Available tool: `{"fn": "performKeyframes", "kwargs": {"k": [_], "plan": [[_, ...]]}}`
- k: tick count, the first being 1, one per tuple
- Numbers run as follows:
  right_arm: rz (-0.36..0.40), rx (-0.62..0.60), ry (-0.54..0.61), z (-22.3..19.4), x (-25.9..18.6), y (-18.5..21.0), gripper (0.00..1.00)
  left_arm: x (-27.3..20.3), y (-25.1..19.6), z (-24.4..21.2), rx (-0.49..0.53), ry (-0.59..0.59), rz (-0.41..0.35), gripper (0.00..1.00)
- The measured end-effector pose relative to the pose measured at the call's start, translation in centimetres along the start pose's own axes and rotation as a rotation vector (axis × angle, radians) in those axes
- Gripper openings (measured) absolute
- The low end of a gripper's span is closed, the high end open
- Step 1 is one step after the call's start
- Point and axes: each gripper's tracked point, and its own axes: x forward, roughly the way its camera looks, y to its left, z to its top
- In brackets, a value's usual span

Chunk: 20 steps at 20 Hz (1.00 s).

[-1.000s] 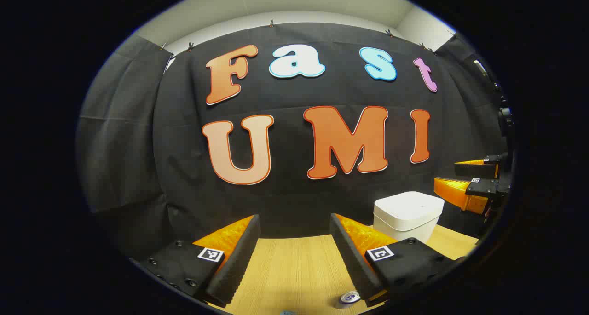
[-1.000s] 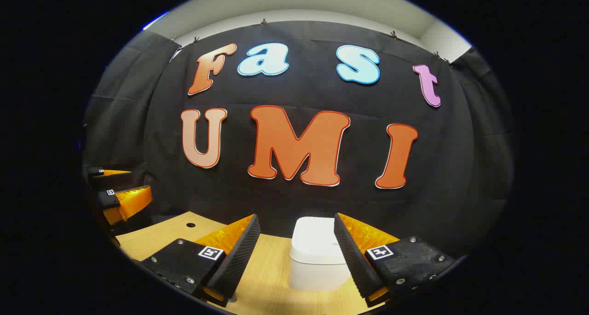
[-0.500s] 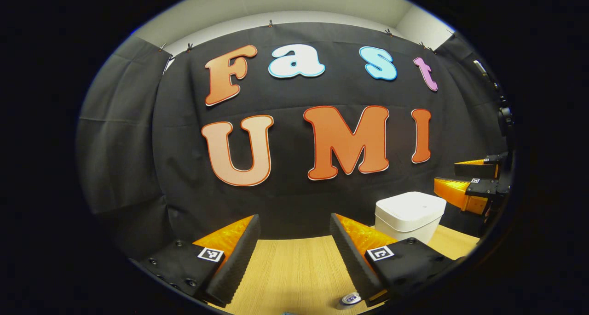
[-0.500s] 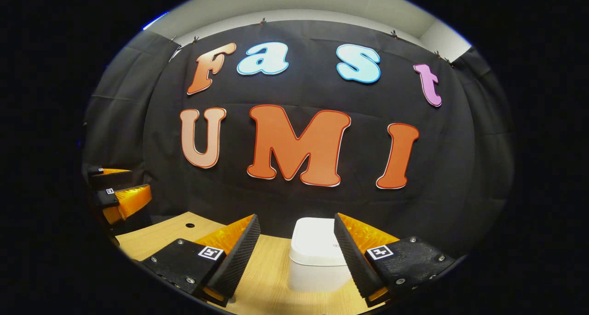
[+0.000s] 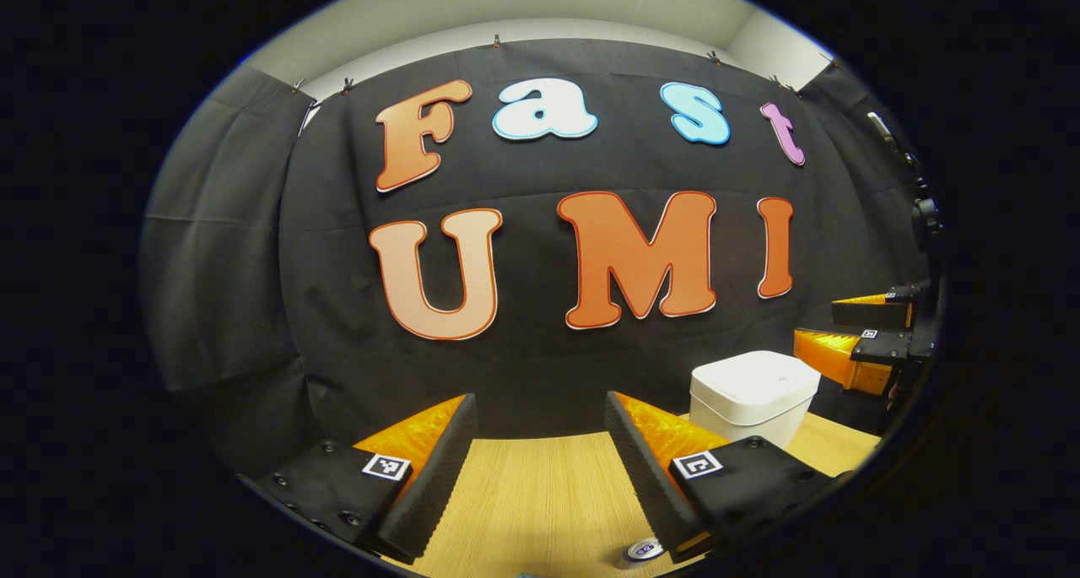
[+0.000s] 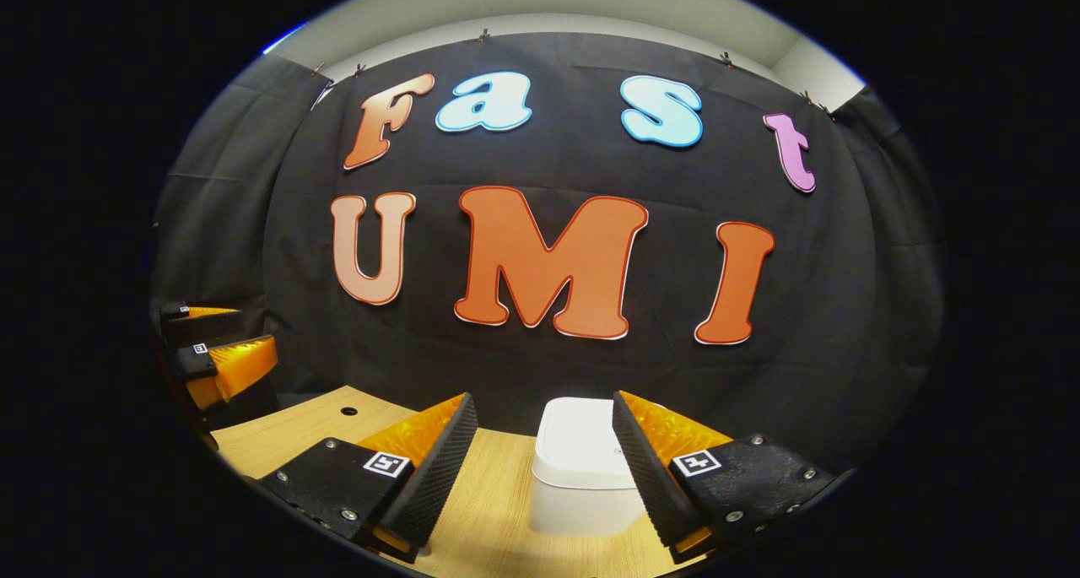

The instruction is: Press the lid of the desktop garbage bin to open it, pick up the crumpled paper on the desktop and throw it into the bin, then pick up the pop can on the desktop and drop it into the bin, and finally close the garbage bin lid.

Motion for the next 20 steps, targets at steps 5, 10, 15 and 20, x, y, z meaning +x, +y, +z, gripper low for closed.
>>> {"fn": "performKeyframes", "kwargs": {"k": [5,10,15,20], "plan": [[-0.004,-0.005,0.023,-0.6,0.5,-0.6,0.93,-0.1,0.0,-0.3,0.003,0.007,0.008,0.97],[-0.019,0.001,0.050,-0.9,1.6,-2.3,0.69,-0.2,0.1,-0.6,0.011,0.015,0.024,0.98],[-0.055,0.012,0.071,-1.4,3.4,-4.7,0.15,-0.6,0.7,-0.9,0.018,0.027,0.054,0.96],[-0.039,0.045,0.102,-2.7,5.1,-5.3,0.01,-0.7,1.5,-1.4,0.030,0.045,0.098,0.97]]}}
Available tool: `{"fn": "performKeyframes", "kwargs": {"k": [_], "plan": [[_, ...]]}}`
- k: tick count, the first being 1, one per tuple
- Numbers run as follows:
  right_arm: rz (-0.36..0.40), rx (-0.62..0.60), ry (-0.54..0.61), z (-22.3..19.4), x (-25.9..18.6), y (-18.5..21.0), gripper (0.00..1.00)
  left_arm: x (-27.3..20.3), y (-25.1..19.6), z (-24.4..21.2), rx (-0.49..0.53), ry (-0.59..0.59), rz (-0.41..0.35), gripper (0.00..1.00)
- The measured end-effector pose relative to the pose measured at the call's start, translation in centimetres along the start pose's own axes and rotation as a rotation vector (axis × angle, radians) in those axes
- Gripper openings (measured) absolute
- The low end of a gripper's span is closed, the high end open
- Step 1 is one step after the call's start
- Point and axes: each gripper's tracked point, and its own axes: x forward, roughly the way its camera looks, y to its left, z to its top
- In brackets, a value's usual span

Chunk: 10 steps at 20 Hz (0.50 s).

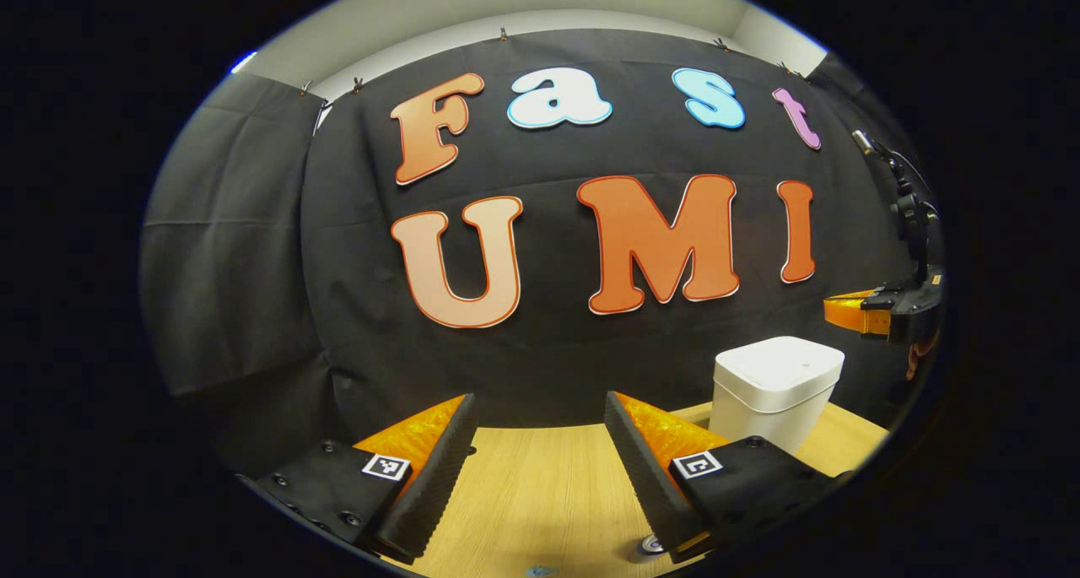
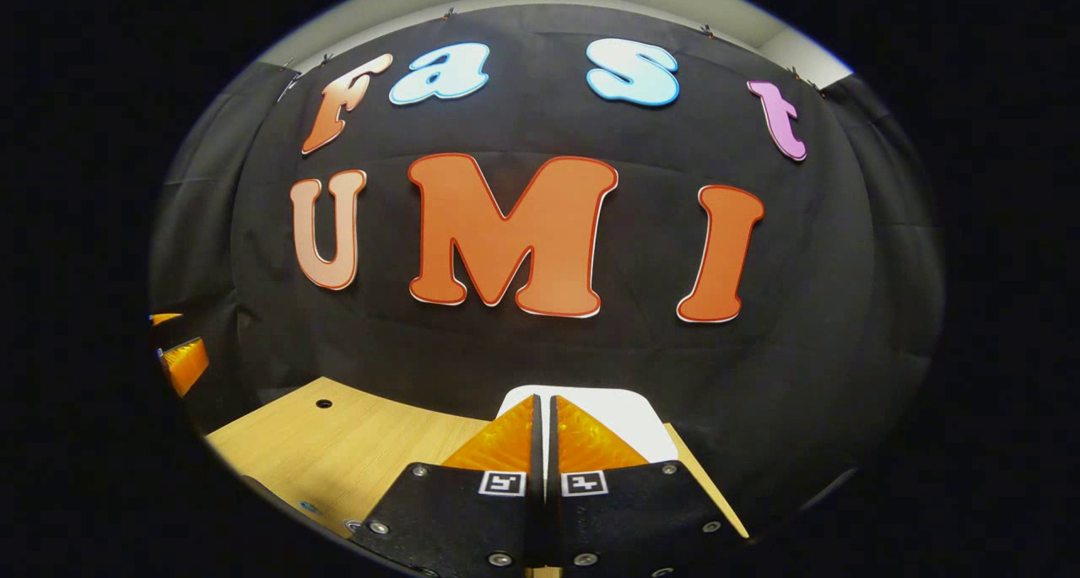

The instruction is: Press the lid of the desktop garbage bin to open it, pick up the crumpled paper on the desktop and throw it into the bin, then pick up the pop can on the desktop and drop it into the bin, and finally close the garbage bin lid.

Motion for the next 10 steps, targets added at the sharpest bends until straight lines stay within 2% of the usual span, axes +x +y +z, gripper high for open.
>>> {"fn": "performKeyframes", "kwargs": {"k": [9,10], "plan": [[-0.007,0.015,0.069,-3.0,3.9,-2.5,0.01,-0.4,0.1,-1.4,0.032,0.047,0.062,0.99],[-0.007,0.014,0.079,-3.4,4.4,-2.7,0.01,-0.5,0.1,-1.4,0.037,0.050,0.069,0.96]]}}
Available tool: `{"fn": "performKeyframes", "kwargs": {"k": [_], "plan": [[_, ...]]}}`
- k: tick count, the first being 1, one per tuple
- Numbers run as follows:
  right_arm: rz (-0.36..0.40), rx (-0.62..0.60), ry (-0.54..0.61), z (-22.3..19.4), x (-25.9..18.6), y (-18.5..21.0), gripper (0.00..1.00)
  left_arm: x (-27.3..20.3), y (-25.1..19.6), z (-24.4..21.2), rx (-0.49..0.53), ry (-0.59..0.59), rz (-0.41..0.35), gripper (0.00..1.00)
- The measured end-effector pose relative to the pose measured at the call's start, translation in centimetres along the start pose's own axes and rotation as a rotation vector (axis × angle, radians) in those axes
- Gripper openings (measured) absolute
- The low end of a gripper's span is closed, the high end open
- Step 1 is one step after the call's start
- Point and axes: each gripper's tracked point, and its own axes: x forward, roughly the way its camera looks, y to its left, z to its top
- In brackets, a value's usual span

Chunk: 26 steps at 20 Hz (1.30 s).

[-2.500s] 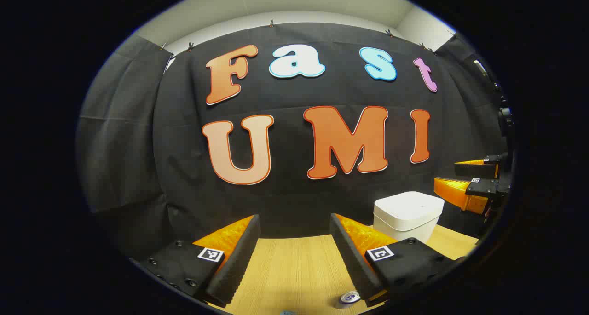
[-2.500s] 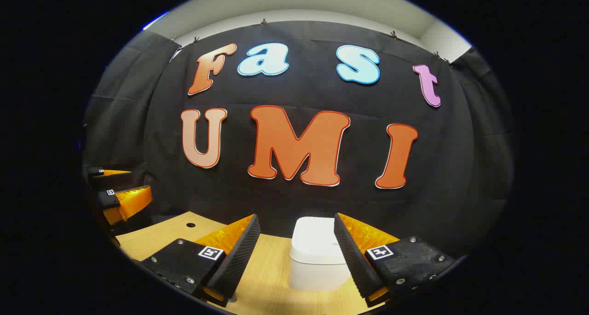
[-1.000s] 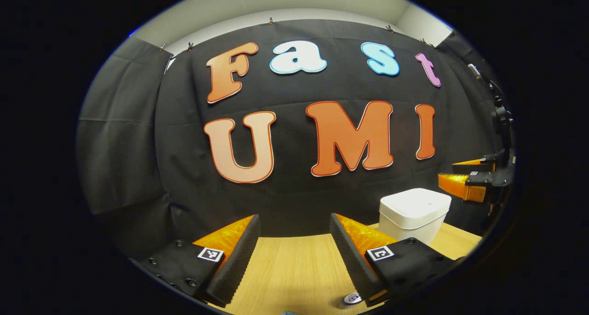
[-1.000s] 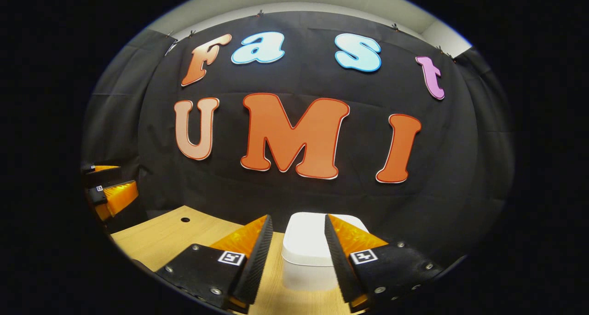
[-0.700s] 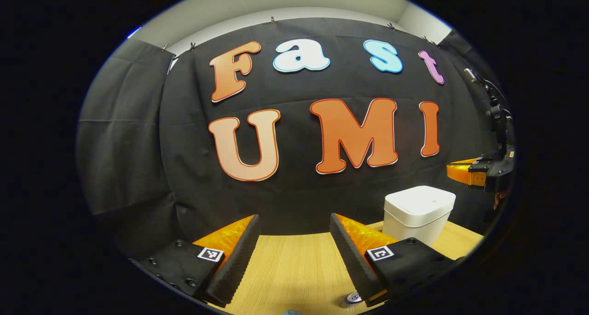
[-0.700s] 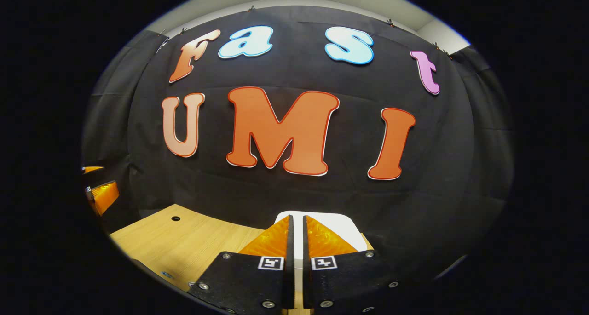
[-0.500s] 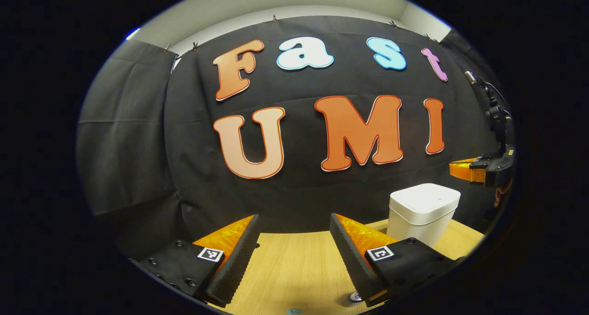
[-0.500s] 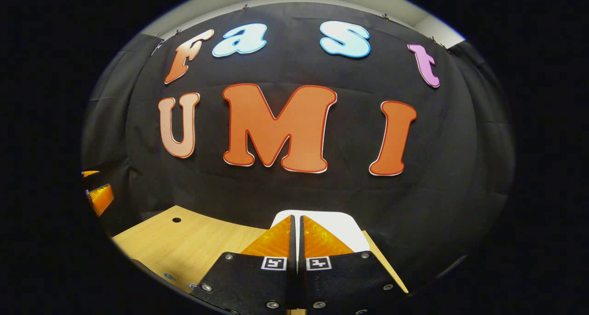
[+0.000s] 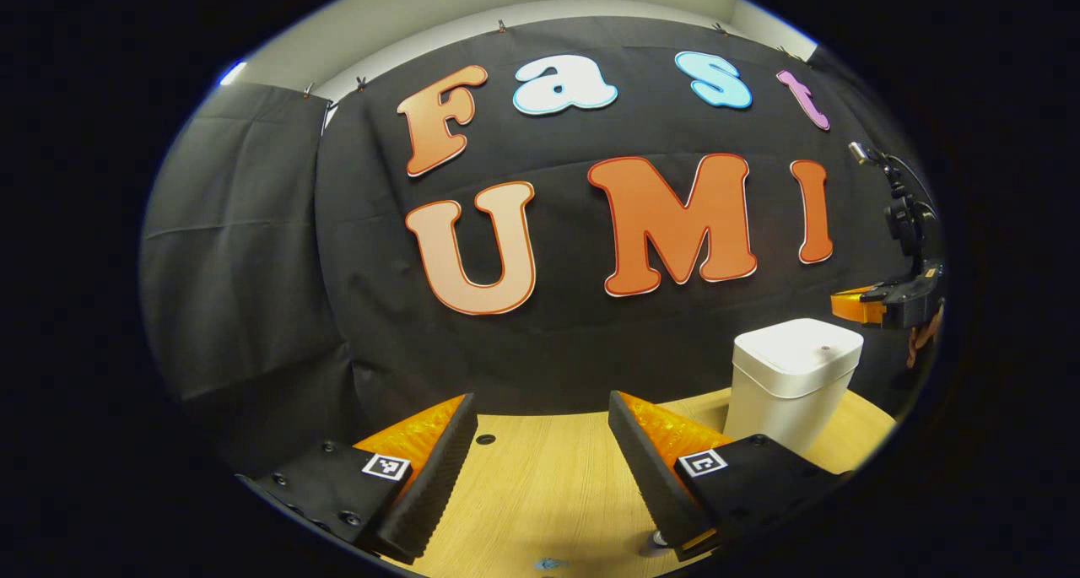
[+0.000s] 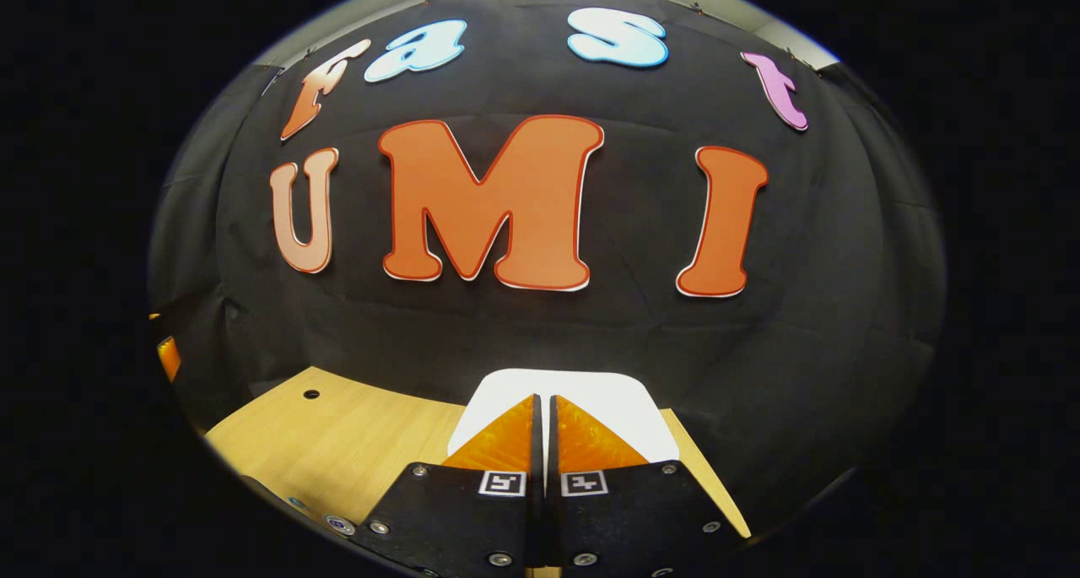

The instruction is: Press the lid of the desktop garbage bin to open it, pick up the crumpled paper on the desktop and throw it into the bin, then pick up the pop can on the desktop and drop it into the bin, and finally close the garbage bin lid.

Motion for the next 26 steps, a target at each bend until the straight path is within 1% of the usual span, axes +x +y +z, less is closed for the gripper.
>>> {"fn": "performKeyframes", "kwargs": {"k": [2,3,4,6,7,13,14,15,16,17,22,26], "plan": [[0.005,-0.008,0.023,-0.9,0.9,-0.3,0.01,-0.4,-0.1,-0.1,0.010,0.005,0.015,0.96],[0.007,-0.012,0.032,-1.5,1.3,-0.5,0.01,-0.5,0.0,-0.1,0.012,0.009,0.021,0.99],[0.011,-0.015,0.042,-1.9,1.7,-0.6,0.01,-0.7,-0.1,-0.3,0.013,0.013,0.028,0.96],[0.016,-0.018,0.061,-2.6,2.2,-1.1,0.01,-1.1,-0.2,-0.5,0.016,0.022,0.044,0.96],[0.018,-0.022,0.071,-3.1,2.5,-1.2,0.01,-1.2,-0.2,-0.5,0.018,0.027,0.051,1.00],[0.053,-0.015,0.129,-5.3,3.4,-1.4,0.01,-2.3,-0.8,-0.8,0.027,0.044,0.079,0.99],[0.062,-0.013,0.148,-6.0,3.5,-1.2,0.01,-2.5,-0.9,-0.9,0.029,0.047,0.081,0.96],[0.063,-0.021,0.150,-6.2,3.4,-1.1,0.01,-2.6,-1.1,-0.9,0.032,0.051,0.081,1.00],[0.060,-0.028,0.135,-6.0,3.6,-1.2,0.01,-2.8,-1.3,-1.0,0.035,0.053,0.080,0.96],[0.064,-0.038,0.141,-6.2,3.7,-1.1,0.01,-2.9,-1.6,-1.0,0.038,0.057,0.078,1.00],[0.098,-0.013,0.149,-6.4,3.7,-1.1,0.01,-3.2,-2.9,-0.9,0.049,0.064,0.071,1.00],[0.095,-0.046,0.117,-4.9,3.3,-1.3,0.01,-3.8,-3.5,-0.9,0.048,0.062,0.069,1.00]]}}
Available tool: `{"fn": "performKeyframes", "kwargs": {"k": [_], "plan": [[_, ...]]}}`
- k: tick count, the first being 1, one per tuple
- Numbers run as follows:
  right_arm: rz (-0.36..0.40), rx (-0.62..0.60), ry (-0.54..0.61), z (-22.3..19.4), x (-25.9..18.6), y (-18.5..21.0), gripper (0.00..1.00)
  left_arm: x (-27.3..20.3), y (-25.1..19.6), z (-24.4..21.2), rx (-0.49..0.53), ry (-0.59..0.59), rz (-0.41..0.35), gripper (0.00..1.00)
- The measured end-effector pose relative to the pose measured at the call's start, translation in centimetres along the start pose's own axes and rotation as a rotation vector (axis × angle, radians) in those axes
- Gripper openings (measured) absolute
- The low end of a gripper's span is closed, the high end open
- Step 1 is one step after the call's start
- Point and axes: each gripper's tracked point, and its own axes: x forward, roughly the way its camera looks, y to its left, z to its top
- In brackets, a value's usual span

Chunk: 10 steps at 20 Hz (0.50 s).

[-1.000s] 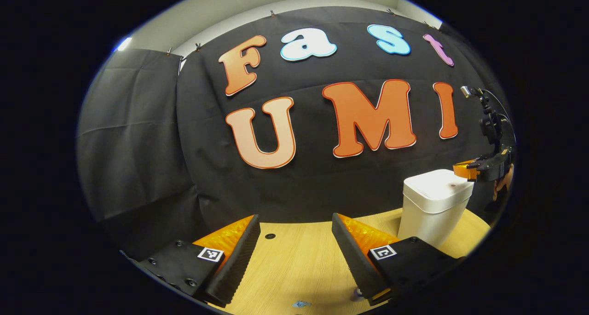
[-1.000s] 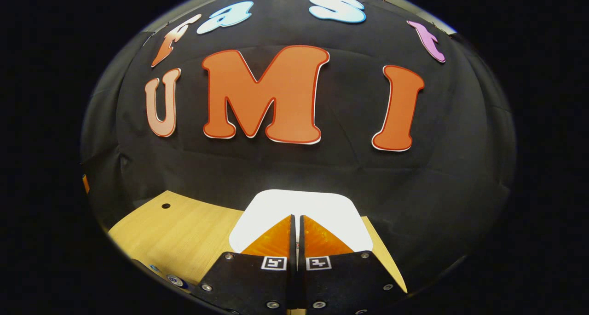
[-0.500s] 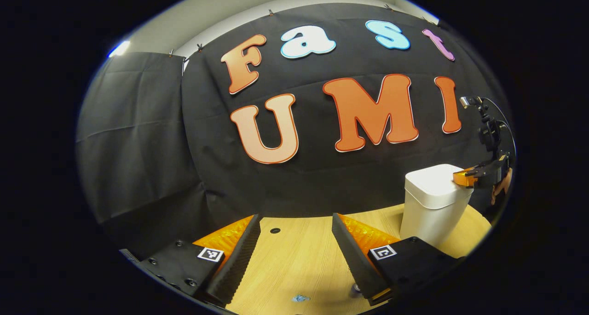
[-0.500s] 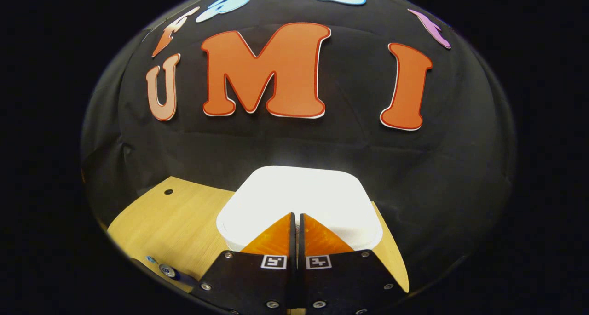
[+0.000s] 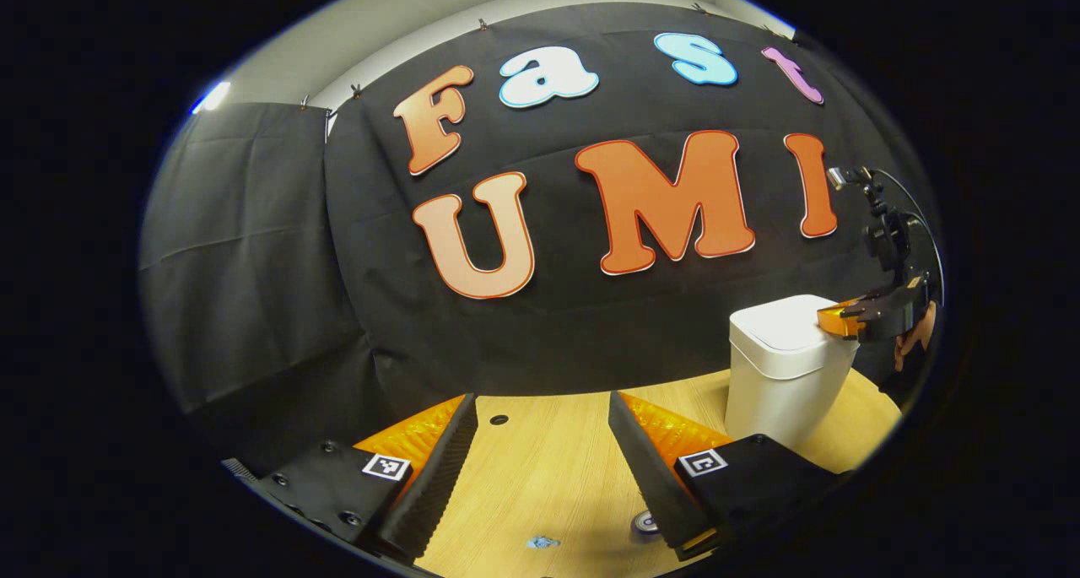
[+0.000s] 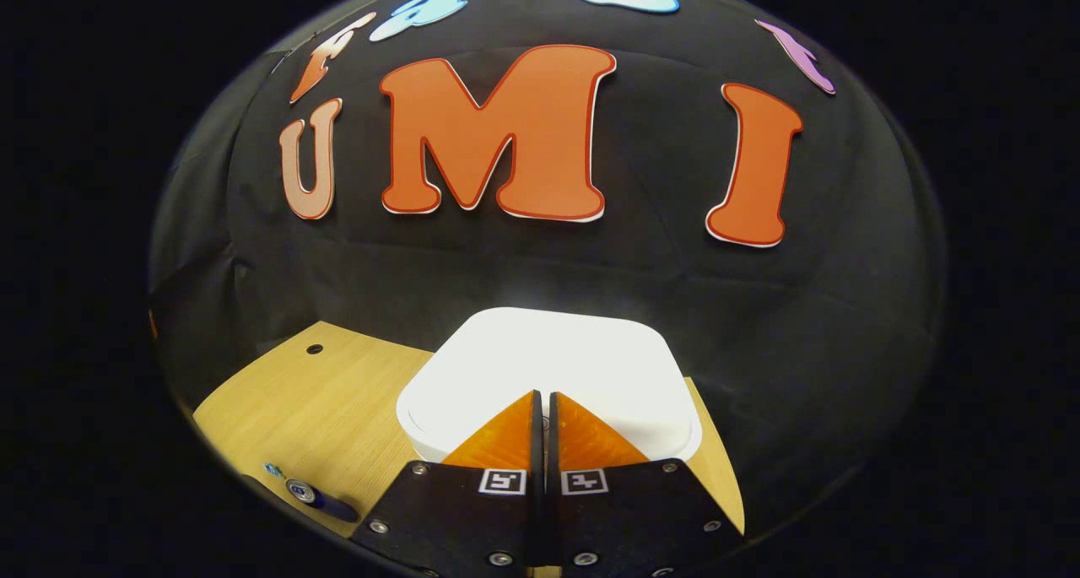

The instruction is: Press the lid of the desktop garbage bin to open it, pick up the crumpled paper on the desktop and throw it into the bin, then pick up the pop can on the desktop and drop it into the bin, and finally close the garbage bin lid.

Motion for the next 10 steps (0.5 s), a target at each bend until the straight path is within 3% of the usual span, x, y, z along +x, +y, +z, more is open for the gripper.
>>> {"fn": "performKeyframes", "kwargs": {"k": [5,10], "plan": [[0.000,-0.030,-0.108,3.4,-2.3,0.0,0.01,0.1,0.4,0.0,-0.028,-0.014,-0.005,0.99],[-0.034,-0.048,-0.148,5.4,-4.9,1.0,0.01,1.0,0.9,-0.1,-0.042,-0.035,-0.057,1.00]]}}
